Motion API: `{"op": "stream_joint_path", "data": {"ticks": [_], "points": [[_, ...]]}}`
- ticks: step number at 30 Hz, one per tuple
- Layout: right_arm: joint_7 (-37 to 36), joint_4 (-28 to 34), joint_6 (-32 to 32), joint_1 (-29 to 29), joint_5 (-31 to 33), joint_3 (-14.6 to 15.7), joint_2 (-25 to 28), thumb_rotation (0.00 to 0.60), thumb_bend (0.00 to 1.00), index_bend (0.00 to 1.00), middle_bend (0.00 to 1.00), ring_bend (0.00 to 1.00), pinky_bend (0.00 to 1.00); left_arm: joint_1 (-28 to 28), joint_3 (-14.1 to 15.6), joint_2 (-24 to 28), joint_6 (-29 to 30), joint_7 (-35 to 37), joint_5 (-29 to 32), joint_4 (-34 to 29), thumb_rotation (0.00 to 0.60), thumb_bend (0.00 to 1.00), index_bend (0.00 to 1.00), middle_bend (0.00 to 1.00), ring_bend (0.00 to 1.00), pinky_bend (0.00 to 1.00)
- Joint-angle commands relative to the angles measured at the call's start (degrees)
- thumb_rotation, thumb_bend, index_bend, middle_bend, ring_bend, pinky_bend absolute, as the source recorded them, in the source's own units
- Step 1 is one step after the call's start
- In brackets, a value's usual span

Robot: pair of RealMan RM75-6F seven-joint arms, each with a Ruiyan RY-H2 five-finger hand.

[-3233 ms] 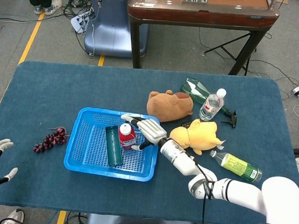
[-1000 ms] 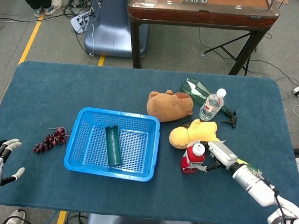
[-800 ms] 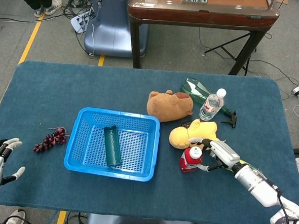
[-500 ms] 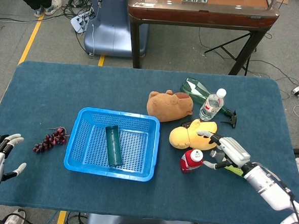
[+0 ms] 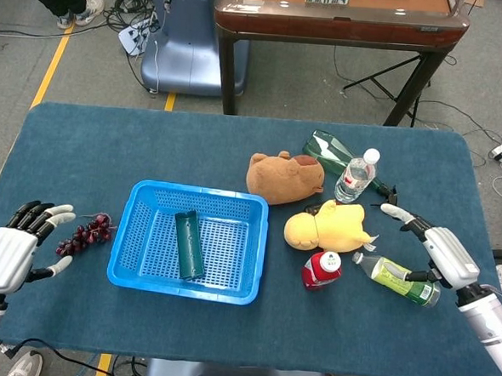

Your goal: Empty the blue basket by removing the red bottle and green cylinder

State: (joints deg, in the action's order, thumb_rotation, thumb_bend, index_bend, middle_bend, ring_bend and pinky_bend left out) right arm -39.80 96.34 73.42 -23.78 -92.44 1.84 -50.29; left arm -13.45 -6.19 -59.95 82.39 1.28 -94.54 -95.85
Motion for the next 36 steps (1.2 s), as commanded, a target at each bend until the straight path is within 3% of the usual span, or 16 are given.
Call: {"op": "stream_joint_path", "data": {"ticks": [1, 9, 19, 36], "points": [[0.18, 0.25, 0.04, 0.5, 0.11, 0.06, 0.16, 0.6, 0.2, 0.12, 0.17, 0.18, 0.28, -4.12, -0.92, -0.49, -2.11, 4.56, -3.54, 2.19, 0.6, 0.22, 0.32, 0.24, 0.17, 0.12], [0.27, 0.96, 0.65, 1.67, 0.21, -0.59, 0.66, 0.6, 0.2, 0.12, 0.17, 0.18, 0.28, -13.69, 0.28, -3.97, -8.3, 9.51, -11.6, 8.75, 0.6, 0.22, 0.32, 0.24, 0.17, 0.12], [0.44, 1.54, 0.3, 2.82, 0.73, -1.0, 1.44, 0.6, 0.2, 0.12, 0.17, 0.18, 0.28, -22.87, 3.01, -10.53, -14.38, 8.16, -17.7, 18.0, 0.6, 0.22, 0.3, 0.23, 0.17, 0.12], [1.12, 1.7, -1.28, 3.79, 1.91, -1.79, 1.28, 0.6, 0.2, 0.12, 0.17, 0.18, 0.28, -33.88, 7.25, -20.69, -19.36, 5.33, -21.61, 32.98, 0.6, 0.22, 0.24, 0.18, 0.17, 0.12]]}}
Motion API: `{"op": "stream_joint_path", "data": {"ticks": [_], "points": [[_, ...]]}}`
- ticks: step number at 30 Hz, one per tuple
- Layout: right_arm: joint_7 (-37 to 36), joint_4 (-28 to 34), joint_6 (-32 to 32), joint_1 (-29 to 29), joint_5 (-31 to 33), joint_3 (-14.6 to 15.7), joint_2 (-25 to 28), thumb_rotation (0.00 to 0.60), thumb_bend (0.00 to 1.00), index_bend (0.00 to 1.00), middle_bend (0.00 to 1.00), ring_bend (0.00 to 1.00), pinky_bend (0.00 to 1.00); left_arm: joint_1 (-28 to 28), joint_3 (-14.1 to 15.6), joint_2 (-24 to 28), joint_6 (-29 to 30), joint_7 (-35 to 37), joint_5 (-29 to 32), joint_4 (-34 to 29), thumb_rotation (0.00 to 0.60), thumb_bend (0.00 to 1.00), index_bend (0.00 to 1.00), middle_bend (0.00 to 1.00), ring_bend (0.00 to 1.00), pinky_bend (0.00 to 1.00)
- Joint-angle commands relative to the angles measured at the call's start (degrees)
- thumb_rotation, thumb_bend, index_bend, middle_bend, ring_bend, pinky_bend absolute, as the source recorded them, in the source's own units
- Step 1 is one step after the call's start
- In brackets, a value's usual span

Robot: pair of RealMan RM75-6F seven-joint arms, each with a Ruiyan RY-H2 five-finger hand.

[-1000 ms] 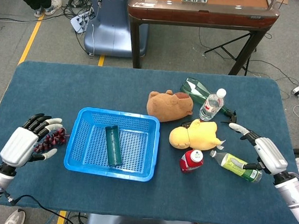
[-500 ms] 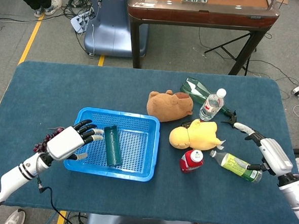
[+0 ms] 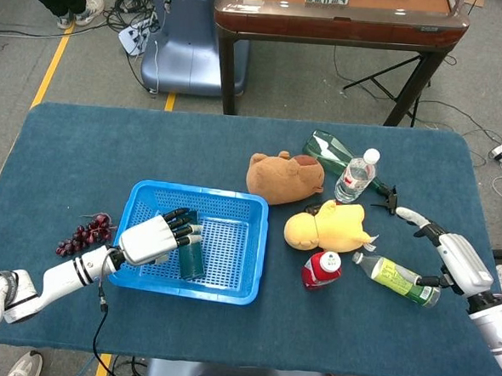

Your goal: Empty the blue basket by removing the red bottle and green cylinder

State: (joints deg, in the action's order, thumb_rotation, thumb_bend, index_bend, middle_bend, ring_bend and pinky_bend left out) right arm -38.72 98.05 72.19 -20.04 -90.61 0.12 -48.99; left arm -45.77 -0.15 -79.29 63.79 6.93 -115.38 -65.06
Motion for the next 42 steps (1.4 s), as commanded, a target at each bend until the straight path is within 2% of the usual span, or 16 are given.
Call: {"op": "stream_joint_path", "data": {"ticks": [1, 9, 22, 33, 42], "points": [[0.02, -0.01, -0.13, 0.12, 0.2, -0.14, -0.02, 0.6, 0.2, 0.12, 0.17, 0.18, 0.28, -2.12, 1.68, -1.77, -1.08, -0.65, -0.99, 3.13, 0.6, 0.22, 0.22, 0.17, 0.17, 0.12], [-0.07, -0.38, -0.85, 0.35, 0.57, -0.49, -0.3, 0.6, 0.2, 0.12, 0.17, 0.18, 0.28, -4.7, 3.87, -3.27, -3.64, -3.94, -0.7, 6.15, 0.6, 0.22, 0.13, 0.09, 0.12, 0.12], [-0.76, -1.16, -0.91, 1.03, 0.83, -1.01, -0.76, 0.6, 0.2, 0.12, 0.17, 0.18, 0.28, -6.18, 6.74, -4.07, -5.13, -6.26, 1.44, 7.5, 0.6, 0.21, 0.11, 0.05, 0.09, 0.12], [-1.07, -1.33, -0.47, 1.89, 0.91, -1.18, -0.53, 0.6, 0.2, 0.12, 0.17, 0.18, 0.28, -7.04, 8.36, -5.86, -5.76, -8.56, 2.41, 8.05, 0.6, 0.21, 0.17, 0.05, 0.09, 0.12], [-1.32, -1.46, -0.1, 2.53, 1.0, -1.33, -0.32, 0.6, 0.2, 0.12, 0.17, 0.18, 0.28, -7.45, 9.05, -7.14, -5.68, -9.01, 3.47, 8.77, 0.6, 0.21, 0.26, 0.07, 0.1, 0.12]]}}
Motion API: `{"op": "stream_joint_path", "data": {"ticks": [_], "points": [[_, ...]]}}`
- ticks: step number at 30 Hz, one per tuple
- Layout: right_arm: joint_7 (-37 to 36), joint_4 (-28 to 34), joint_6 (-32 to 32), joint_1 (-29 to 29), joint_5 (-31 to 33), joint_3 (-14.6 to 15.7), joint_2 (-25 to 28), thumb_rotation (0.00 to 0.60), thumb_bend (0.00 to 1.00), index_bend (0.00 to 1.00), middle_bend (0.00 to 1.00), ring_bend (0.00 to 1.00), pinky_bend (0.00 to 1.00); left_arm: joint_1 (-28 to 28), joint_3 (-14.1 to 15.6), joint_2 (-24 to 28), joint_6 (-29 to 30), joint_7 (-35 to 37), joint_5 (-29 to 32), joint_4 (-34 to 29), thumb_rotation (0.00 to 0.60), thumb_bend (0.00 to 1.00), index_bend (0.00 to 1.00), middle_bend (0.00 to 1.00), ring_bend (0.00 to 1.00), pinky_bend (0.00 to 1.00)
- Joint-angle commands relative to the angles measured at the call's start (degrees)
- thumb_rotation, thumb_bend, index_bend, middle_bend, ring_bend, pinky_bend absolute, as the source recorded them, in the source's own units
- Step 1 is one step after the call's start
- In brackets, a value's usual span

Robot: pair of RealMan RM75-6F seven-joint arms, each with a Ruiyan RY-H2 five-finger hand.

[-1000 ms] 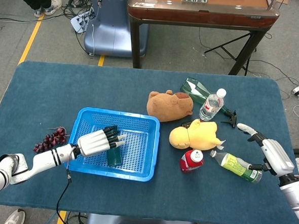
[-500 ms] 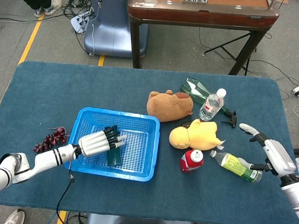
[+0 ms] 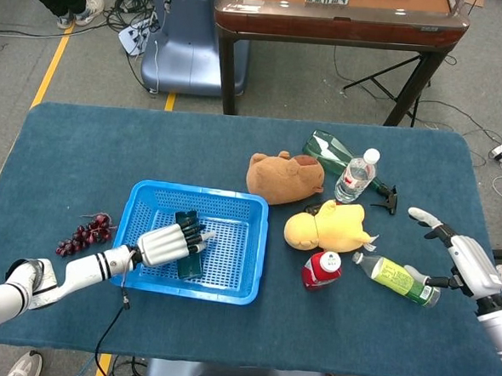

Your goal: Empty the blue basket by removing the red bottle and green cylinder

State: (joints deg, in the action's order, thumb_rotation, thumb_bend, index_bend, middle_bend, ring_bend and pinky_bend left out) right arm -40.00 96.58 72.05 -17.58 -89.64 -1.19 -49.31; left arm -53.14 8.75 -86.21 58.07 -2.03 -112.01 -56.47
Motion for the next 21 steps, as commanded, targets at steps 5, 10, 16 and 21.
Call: {"op": "stream_joint_path", "data": {"ticks": [5, 10, 16, 21], "points": [[-0.15, -0.07, -0.01, 0.26, 0.12, -0.12, 0.0, 0.6, 0.2, 0.12, 0.17, 0.18, 0.28, -0.15, 0.51, -0.98, 0.33, 0.05, 0.56, 0.93, 0.6, 0.21, 0.33, 0.14, 0.15, 0.12], [-0.33, -0.23, -0.03, 0.43, 0.28, -0.27, -0.17, 0.6, 0.2, 0.12, 0.16, 0.18, 0.28, -0.16, 0.94, -1.7, 0.57, -0.18, 0.89, 1.66, 0.6, 0.21, 0.41, 0.22, 0.19, 0.12], [-0.46, -0.37, -0.12, 0.48, 0.43, -0.52, -0.34, 0.6, 0.2, 0.12, 0.17, 0.18, 0.28, 0.05, 1.21, -2.71, 2.85, 0.17, 0.69, 3.22, 0.6, 0.21, 0.53, 0.37, 0.31, 0.13], [-0.55, -0.4, 0.0, 0.6, 0.55, -0.75, -0.49, 0.6, 0.2, 0.12, 0.17, 0.18, 0.28, 0.28, 1.33, -3.05, 4.06, 0.83, 1.05, 4.26, 0.6, 0.21, 0.6, 0.48, 0.38, 0.14]]}}
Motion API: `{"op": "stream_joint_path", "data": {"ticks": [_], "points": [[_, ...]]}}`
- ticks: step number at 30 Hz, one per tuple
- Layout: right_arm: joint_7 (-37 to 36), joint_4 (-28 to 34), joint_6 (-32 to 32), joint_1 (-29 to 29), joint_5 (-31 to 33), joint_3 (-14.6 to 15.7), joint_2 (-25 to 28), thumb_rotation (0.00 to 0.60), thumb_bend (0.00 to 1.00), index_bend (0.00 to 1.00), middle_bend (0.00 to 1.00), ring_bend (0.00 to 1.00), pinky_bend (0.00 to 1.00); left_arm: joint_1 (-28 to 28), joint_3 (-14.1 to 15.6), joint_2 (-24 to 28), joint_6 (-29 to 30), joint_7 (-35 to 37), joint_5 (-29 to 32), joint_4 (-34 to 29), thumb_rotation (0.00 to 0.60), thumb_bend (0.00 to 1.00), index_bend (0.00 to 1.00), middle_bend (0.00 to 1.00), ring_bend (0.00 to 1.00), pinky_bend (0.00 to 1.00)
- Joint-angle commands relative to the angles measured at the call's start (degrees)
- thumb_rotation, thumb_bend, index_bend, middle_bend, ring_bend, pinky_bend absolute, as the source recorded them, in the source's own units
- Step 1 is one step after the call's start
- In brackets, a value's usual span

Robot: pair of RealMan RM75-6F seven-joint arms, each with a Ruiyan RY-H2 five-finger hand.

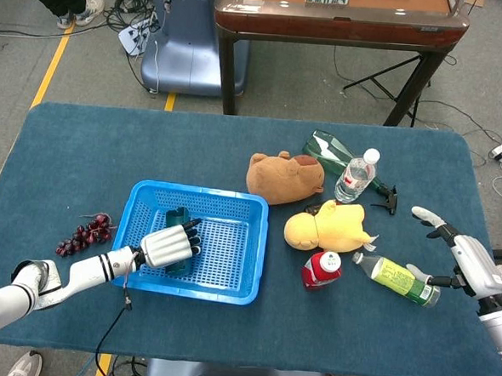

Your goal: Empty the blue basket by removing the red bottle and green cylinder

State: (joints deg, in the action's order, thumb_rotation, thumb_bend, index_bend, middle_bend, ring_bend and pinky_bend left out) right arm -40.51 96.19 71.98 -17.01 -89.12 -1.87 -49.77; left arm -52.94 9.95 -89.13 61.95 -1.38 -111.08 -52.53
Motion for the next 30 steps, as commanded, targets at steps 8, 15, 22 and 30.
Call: {"op": "stream_joint_path", "data": {"ticks": [8, 15, 22, 30], "points": [[-0.2, -0.01, 0.43, 0.31, 0.03, -0.31, -0.06, 0.6, 0.2, 0.12, 0.17, 0.18, 0.28, 0.75, -0.11, -0.2, 2.54, 0.97, 0.93, 1.04, 0.6, 0.21, 0.67, 0.58, 0.44, 0.16], [-0.53, -0.07, 0.9, 0.61, -0.34, -0.36, -0.06, 0.6, 0.2, 0.12, 0.17, 0.18, 0.28, 2.78, -2.72, 3.52, 8.85, 2.24, 3.43, -3.65, 0.6, 0.21, 0.67, 0.58, 0.44, 0.17], [-1.12, -0.46, 1.21, 0.76, -0.84, -0.32, -0.24, 0.6, 0.2, 0.12, 0.17, 0.18, 0.28, 5.81, -5.99, 8.71, 14.56, 2.06, 6.96, -10.6, 0.6, 0.21, 0.66, 0.59, 0.44, 0.17], [-1.81, -0.91, 1.47, 0.77, -1.4, -0.3, -0.41, 0.6, 0.2, 0.12, 0.17, 0.18, 0.28, 9.27, -10.47, 11.73, 13.68, 2.65, 15.76, -10.82, 0.6, 0.21, 0.65, 0.59, 0.44, 0.17]]}}
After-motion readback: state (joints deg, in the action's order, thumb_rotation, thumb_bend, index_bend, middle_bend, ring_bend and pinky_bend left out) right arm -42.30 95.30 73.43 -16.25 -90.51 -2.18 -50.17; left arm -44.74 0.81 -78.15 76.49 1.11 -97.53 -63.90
